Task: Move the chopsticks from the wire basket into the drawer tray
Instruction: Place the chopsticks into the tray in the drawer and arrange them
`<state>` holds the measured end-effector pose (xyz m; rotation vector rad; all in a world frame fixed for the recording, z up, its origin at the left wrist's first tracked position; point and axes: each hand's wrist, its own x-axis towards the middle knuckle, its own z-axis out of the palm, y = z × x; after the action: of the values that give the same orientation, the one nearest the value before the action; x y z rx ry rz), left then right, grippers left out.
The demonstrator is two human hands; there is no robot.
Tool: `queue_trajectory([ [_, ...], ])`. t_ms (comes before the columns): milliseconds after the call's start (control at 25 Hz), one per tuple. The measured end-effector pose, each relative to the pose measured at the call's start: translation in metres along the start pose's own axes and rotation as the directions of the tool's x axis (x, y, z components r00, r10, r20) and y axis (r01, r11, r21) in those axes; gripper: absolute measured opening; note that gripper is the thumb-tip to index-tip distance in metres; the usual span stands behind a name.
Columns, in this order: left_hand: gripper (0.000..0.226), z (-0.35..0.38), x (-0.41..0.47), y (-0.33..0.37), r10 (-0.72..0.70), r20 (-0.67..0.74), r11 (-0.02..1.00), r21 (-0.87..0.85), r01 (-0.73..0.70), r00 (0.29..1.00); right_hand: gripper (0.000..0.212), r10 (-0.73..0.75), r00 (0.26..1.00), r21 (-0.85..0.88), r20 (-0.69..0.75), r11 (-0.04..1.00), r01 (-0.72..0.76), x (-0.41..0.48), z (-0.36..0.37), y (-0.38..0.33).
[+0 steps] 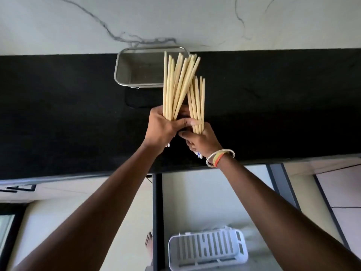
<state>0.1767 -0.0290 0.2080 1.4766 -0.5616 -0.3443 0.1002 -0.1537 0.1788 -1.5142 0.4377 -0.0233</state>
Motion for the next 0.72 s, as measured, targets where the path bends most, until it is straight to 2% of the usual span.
queue_trajectory([
  [120,0.021,0.009,-0.018,-0.001,-0.031,-0.023,0.997,-0.075,0.029,0.999,0.027,0.024,0.994,-0.09,-0.111,0.995,-0.034,-0.024,-0.014,0.005],
  [200,0.01,0.011,-0.03,-0.01,-0.084,-0.11,0.993,-0.09,0.075,0.99,0.026,0.063,0.986,-0.172,-0.154,0.981,-0.089,-0.049,-0.027,0.027],
  [280,0.026,0.007,-0.039,-0.022,-0.177,-0.209,0.981,-0.121,0.154,0.962,0.027,0.142,0.979,-0.39,-0.143,0.902,-0.188,-0.083,-0.04,0.065],
  [360,0.035,0.003,-0.047,-0.033,-0.281,-0.266,0.951,-0.206,0.23,0.922,0.03,0.271,0.96,-0.655,-0.072,0.713,-0.25,-0.123,-0.048,0.106],
  [400,0.037,0.003,-0.052,-0.038,-0.328,-0.284,0.931,-0.257,0.258,0.901,0.026,0.357,0.934,-0.765,-0.015,0.598,-0.241,-0.141,-0.05,0.128],
  [480,0.037,0.003,-0.063,-0.044,-0.38,-0.29,0.905,-0.313,0.288,0.878,0.01,0.522,0.851,-0.921,0.064,0.359,-0.151,-0.174,-0.051,0.167],
  [560,0.037,0.004,-0.071,-0.049,-0.392,-0.279,0.896,-0.331,0.295,0.877,0.021,0.601,0.794,-0.986,0.089,0.163,-0.014,-0.196,-0.049,0.202],
  [640,0.037,0.005,-0.076,-0.05,-0.395,-0.281,0.895,-0.333,0.298,0.875,0.024,0.604,0.789,-0.994,0.109,0.062,0.09,-0.207,-0.046,0.227],
  [720,0.038,0.006,-0.079,-0.049,-0.401,-0.285,0.893,-0.333,0.302,0.871,0.023,0.608,0.787,-0.994,0.106,0.033,0.109,-0.208,-0.044,0.238],
])
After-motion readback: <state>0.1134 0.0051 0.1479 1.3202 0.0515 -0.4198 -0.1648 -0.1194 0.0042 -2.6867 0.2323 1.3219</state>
